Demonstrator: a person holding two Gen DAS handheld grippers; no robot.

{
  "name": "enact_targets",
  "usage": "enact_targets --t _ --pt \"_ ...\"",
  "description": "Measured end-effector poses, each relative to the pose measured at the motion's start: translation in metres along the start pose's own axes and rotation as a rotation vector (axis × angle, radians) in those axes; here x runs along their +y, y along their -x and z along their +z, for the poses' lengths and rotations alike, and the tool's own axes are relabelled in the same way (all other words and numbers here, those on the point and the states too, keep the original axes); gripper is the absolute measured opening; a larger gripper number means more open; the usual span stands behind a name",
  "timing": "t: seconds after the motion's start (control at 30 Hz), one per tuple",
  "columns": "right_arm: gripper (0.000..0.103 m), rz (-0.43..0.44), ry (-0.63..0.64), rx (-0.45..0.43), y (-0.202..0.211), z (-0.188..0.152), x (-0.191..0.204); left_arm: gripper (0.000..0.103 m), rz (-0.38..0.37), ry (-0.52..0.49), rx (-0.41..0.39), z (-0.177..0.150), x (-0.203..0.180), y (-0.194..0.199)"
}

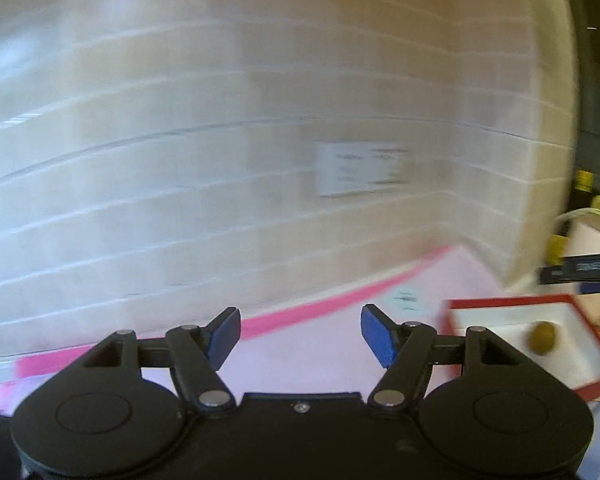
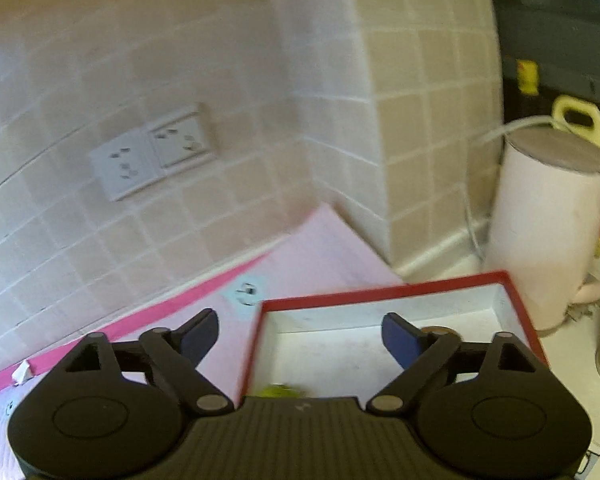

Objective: Organize fruits
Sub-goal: 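Return both tools to the fruit on the mat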

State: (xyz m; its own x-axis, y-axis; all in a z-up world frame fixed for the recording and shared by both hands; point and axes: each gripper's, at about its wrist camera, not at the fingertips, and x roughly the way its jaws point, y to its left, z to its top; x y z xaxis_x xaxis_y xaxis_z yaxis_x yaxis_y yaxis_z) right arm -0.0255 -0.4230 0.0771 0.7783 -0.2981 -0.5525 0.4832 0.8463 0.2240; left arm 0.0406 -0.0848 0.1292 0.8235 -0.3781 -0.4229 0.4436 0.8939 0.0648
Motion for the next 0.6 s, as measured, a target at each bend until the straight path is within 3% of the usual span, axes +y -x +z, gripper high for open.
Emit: enact_targets --t 0.07,0.27,0.43,0.6 --pt "0.096 0.014 0.028 -0.01 0.006 -0.007 0.021 0.082 0.075 0.008 -0.002 -0.006 0.021 0.012" --pt "0.096 0.085 0.132 0.006 0.014 -0.031 0.079 0.083 0.183 0.071 0.061 -0.025 0.069 0.033" --pt "0.101 0.122 0.176 -0.032 0.031 -0.045 0.107 0.083 0.213 0.1 0.088 -0.04 0.089 0.038" --pt "0.101 0.106 0.252 0.004 0.028 -0.057 0.127 0.084 0.204 0.115 0.151 -0.062 0.099 0.03"
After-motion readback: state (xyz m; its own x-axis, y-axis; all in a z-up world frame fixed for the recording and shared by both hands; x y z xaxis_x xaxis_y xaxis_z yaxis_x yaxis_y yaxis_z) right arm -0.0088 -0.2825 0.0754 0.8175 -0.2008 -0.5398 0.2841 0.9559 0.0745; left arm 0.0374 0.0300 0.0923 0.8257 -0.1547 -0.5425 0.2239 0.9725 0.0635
